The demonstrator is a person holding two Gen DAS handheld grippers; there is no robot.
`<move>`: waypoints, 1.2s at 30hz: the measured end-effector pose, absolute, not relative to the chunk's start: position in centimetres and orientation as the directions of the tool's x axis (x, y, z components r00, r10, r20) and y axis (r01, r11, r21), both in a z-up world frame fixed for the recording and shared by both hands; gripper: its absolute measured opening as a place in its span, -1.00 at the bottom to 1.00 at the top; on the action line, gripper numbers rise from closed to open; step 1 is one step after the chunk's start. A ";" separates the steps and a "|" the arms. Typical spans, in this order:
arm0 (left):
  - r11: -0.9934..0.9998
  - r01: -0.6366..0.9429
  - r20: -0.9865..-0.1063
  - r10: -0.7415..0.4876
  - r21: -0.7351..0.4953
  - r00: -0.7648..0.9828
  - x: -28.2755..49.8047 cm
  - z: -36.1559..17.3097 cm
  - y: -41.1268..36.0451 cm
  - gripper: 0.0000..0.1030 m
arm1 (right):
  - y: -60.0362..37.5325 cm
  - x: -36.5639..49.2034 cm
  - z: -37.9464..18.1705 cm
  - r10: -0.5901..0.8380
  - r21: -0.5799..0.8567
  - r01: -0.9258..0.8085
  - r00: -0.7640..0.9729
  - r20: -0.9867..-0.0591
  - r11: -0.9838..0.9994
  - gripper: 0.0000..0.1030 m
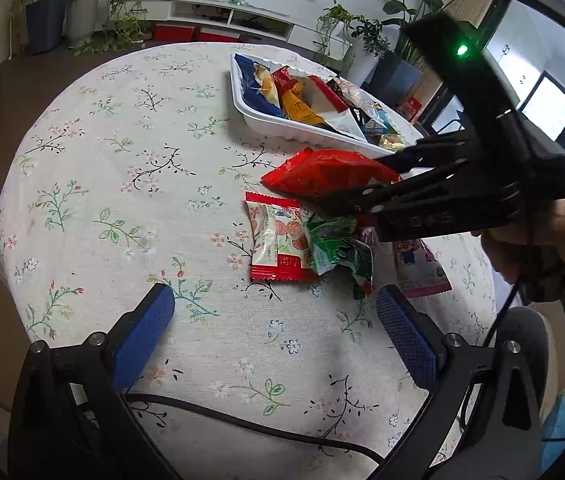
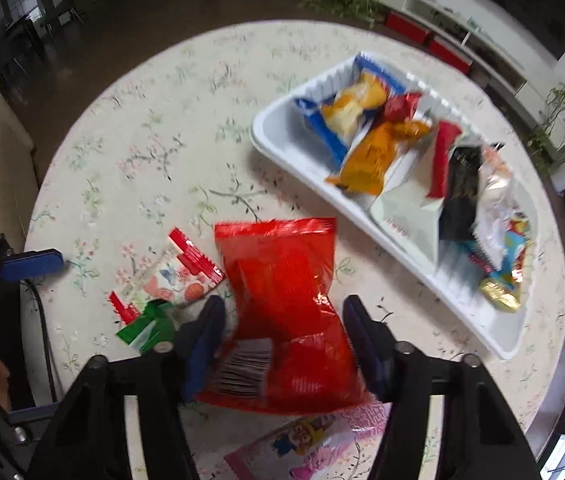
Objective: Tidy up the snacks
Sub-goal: 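Grasp the large red bag with the right tool, then grasp the green packet with the left tool while the right tool holds the red bag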
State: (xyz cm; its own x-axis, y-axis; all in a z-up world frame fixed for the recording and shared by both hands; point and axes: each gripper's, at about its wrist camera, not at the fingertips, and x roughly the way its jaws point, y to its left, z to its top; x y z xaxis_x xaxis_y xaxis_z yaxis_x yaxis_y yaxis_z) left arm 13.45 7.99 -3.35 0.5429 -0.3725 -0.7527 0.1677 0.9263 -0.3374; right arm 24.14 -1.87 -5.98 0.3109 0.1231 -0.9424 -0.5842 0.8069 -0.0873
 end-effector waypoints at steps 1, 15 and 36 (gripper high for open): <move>0.925 0.169 -0.751 -0.374 -0.339 0.544 13.4 -3.3 8.0 0.99 | -1.9 24.1 -6.3 0.121 -0.082 -0.584 0.301 -0.946 0.807 0.13; 0.943 0.160 -0.766 -0.331 -0.293 0.550 15.6 -1.8 8.8 0.99 | -10.6 16.0 -4.3 0.384 0.184 -0.417 0.468 -0.796 0.890 -0.26; 0.919 0.301 -0.822 -0.370 -0.255 0.433 15.7 -2.1 0.8 0.21 | -17.1 12.9 -4.9 0.332 0.237 -0.233 0.649 -0.684 0.943 -0.26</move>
State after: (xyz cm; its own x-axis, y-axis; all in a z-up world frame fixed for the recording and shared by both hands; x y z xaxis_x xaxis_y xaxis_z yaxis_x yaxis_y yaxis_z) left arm 15.67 0.77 -2.14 0.4333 -0.3701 -0.8218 0.3012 0.9188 -0.2549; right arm 12.89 -17.11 -4.87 0.6492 0.3320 -0.6843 -0.2330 0.9433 0.2366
